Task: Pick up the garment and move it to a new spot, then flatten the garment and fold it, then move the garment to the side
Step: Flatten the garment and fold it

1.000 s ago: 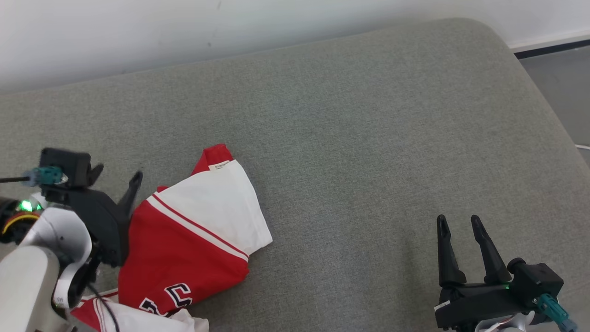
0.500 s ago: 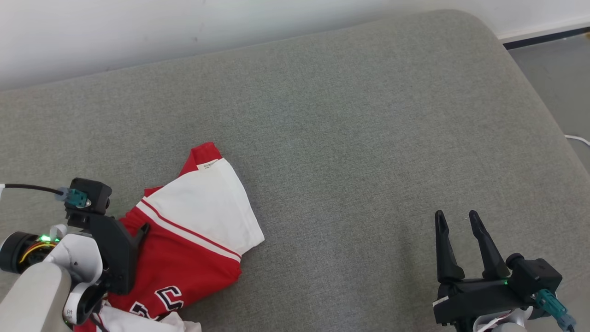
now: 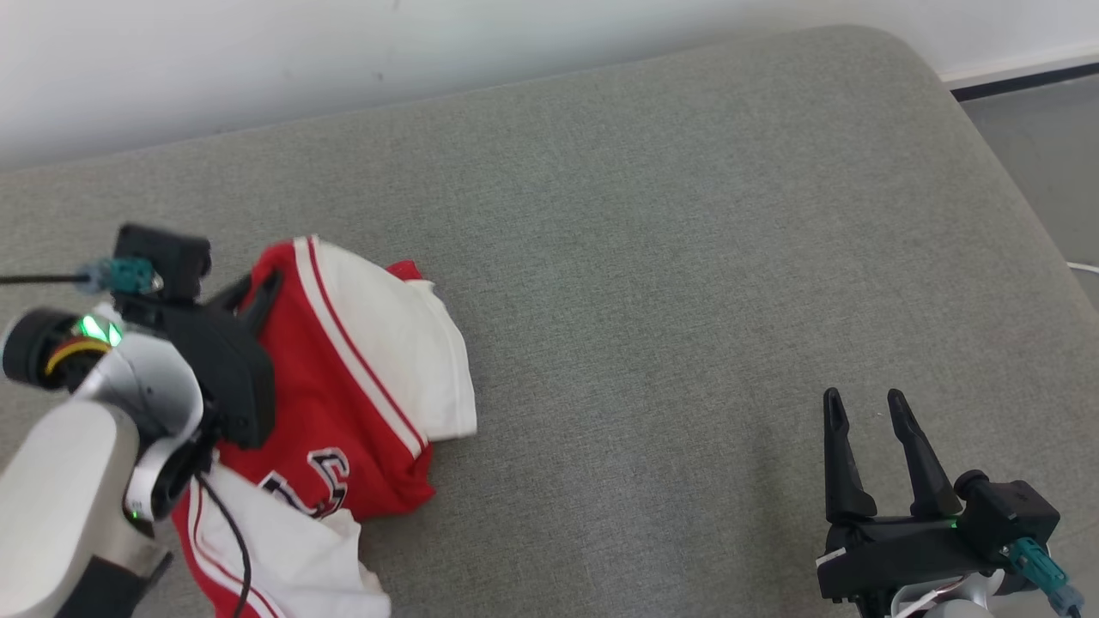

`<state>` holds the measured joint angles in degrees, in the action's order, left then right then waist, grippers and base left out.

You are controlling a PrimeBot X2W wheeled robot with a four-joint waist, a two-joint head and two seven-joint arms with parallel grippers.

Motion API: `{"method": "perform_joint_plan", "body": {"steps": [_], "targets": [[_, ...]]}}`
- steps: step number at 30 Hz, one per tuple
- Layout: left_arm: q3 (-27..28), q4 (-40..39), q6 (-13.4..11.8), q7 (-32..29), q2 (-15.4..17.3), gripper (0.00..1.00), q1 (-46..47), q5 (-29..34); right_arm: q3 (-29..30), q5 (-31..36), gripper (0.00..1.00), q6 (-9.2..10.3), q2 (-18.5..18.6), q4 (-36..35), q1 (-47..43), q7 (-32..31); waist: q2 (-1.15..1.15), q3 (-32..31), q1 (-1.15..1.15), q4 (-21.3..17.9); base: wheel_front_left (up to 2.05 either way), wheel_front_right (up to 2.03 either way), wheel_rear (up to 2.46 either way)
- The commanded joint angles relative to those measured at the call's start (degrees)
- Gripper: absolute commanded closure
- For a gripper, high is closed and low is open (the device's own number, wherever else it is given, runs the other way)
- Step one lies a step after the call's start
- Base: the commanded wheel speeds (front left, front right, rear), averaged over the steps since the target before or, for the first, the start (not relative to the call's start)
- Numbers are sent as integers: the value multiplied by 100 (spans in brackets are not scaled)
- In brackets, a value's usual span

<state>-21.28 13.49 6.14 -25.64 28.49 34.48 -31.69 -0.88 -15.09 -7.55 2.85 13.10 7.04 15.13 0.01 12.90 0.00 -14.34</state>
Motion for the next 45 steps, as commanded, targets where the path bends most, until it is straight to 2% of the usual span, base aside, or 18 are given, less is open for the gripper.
{"method": "perform_joint_plan", "body": {"steps": [1,10,16,23,32,34,38,45], "targets": [[78,-196,-5,113,-13,100,224,9,17,26,0,13,7,-8,-53,2,-1,-46,0,56,0,0,0],[-52,-1028,30,266,-242,100,819,56,119,60,0,13,6,13,-96,2,-1,-194,0,142,0,0,0],[-397,-1319,72,282,-656,100,1406,60,155,59,0,13,6,46,-149,2,-1,-394,0,191,0,0,0],[-601,-1088,82,565,-1247,100,2309,55,206,66,0,13,7,80,-246,2,-1,-631,0,164,0,0,0],[-476,-543,-11,948,-1603,100,3122,148,334,116,0,13,6,33,-354,2,-1,-733,0,198,0,0,0],[-441,-419,-57,1014,-1600,100,3102,142,352,121,0,13,6,21,-344,2,-1,-707,0,210,0,0,0],[-346,-192,-136,1119,-1374,100,2785,181,348,101,0,13,6,-12,-288,2,-1,-602,0,221,0,0,0],[-21,195,-386,1424,-595,100,1893,312,366,129,0,13,6,-14,-222,2,-1,-393,0,209,0,0,0]]}}
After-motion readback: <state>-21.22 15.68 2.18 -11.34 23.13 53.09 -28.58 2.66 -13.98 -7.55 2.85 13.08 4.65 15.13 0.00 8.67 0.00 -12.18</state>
